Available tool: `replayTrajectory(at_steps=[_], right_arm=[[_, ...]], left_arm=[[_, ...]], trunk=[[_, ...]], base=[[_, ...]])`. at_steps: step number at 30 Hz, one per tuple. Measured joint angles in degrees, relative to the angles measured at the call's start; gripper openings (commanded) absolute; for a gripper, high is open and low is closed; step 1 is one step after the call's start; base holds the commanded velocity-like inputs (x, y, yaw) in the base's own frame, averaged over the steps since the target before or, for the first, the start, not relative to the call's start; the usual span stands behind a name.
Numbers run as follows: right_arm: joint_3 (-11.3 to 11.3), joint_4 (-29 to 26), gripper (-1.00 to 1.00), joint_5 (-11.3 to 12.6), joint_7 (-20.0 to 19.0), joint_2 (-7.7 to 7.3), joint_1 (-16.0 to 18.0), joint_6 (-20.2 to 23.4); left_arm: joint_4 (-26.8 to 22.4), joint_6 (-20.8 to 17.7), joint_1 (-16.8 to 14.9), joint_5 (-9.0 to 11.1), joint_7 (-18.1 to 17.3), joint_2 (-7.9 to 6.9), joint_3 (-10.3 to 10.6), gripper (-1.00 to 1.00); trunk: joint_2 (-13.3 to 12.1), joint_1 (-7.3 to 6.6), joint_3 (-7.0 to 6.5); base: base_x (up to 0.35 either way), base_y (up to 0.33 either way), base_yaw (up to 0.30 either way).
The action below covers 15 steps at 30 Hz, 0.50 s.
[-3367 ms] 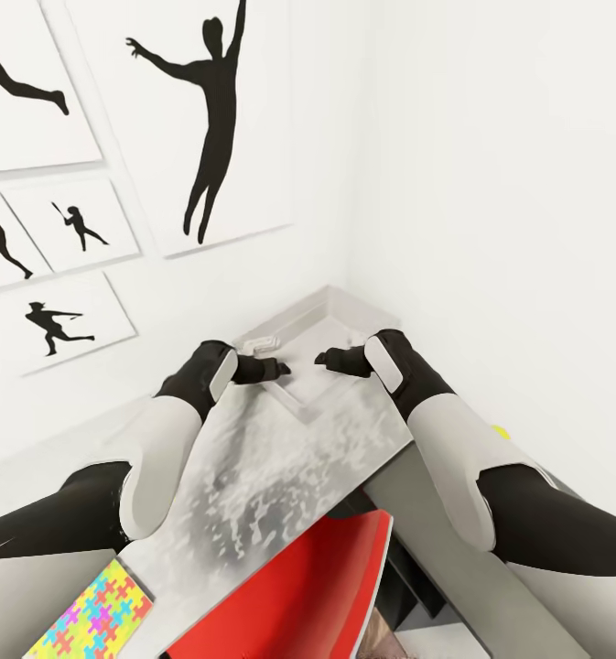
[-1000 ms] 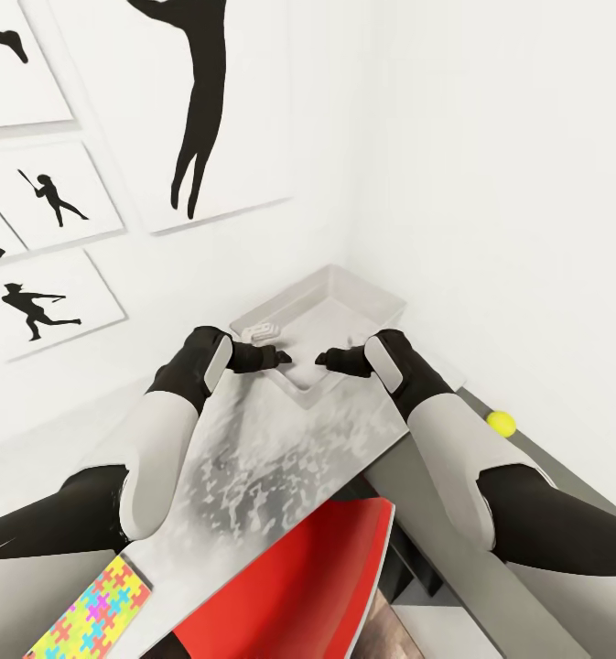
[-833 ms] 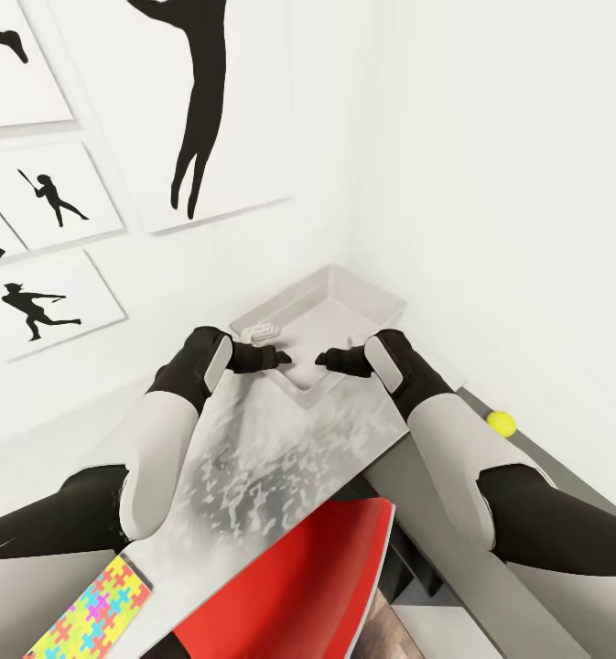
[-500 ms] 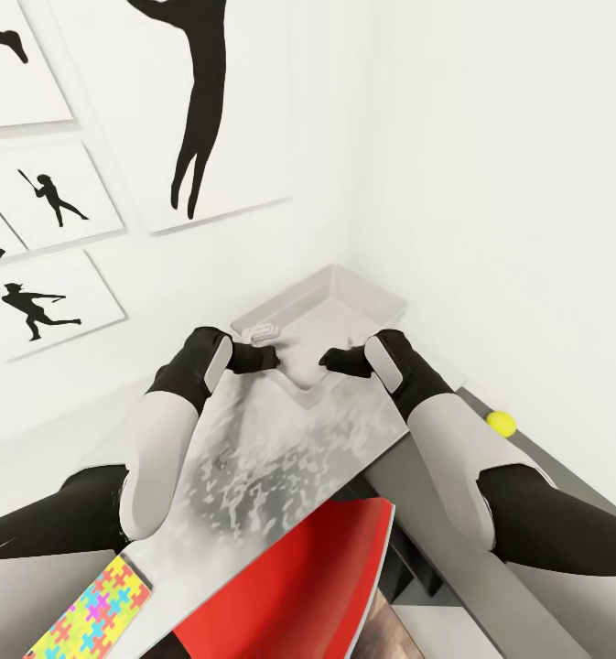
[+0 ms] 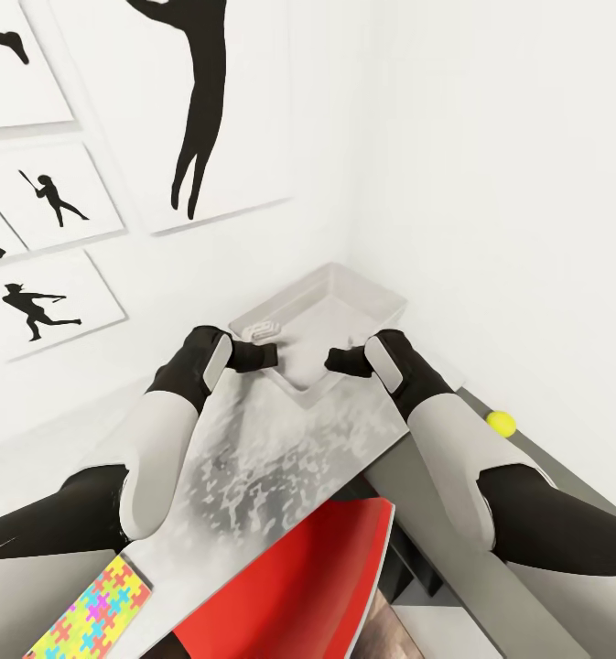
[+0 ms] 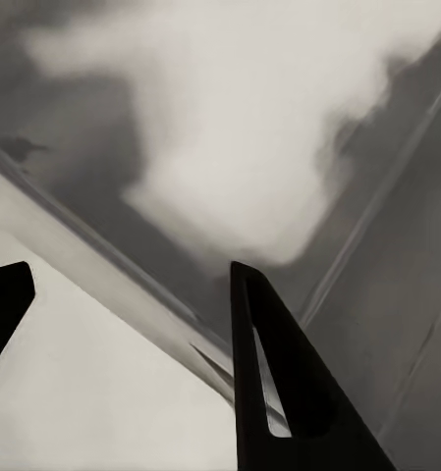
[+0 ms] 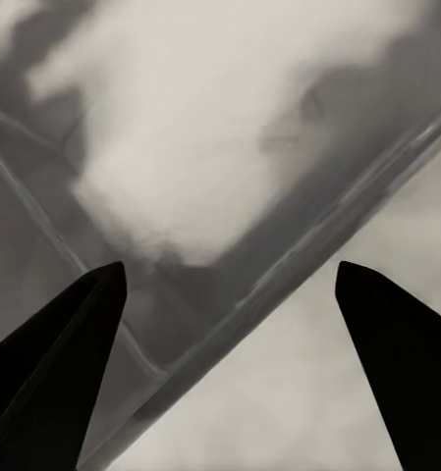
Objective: Put all the toys in the child's room - the three board games (two on the bed and one on the table), the two jigsaw puzzles on the table, and the tennis ball on the table - inside the toy box on the table in the child's room.
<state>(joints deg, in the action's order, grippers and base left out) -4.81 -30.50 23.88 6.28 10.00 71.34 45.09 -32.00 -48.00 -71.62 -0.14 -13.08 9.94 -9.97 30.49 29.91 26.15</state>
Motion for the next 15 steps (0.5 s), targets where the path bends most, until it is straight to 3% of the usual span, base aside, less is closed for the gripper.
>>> replayTrajectory(at_steps=[15], right_arm=[[-0.11, -0.01, -1.0, 0.15, 0.1, 0.0, 0.0, -0.02]], left_arm=[[-0.11, -0.04, 0.01, -0.12, 0.06, 0.0, 0.07, -1.0]], trunk=[[-0.01, 0.01, 0.0]], base=[[0.0, 0.0, 0.0]])
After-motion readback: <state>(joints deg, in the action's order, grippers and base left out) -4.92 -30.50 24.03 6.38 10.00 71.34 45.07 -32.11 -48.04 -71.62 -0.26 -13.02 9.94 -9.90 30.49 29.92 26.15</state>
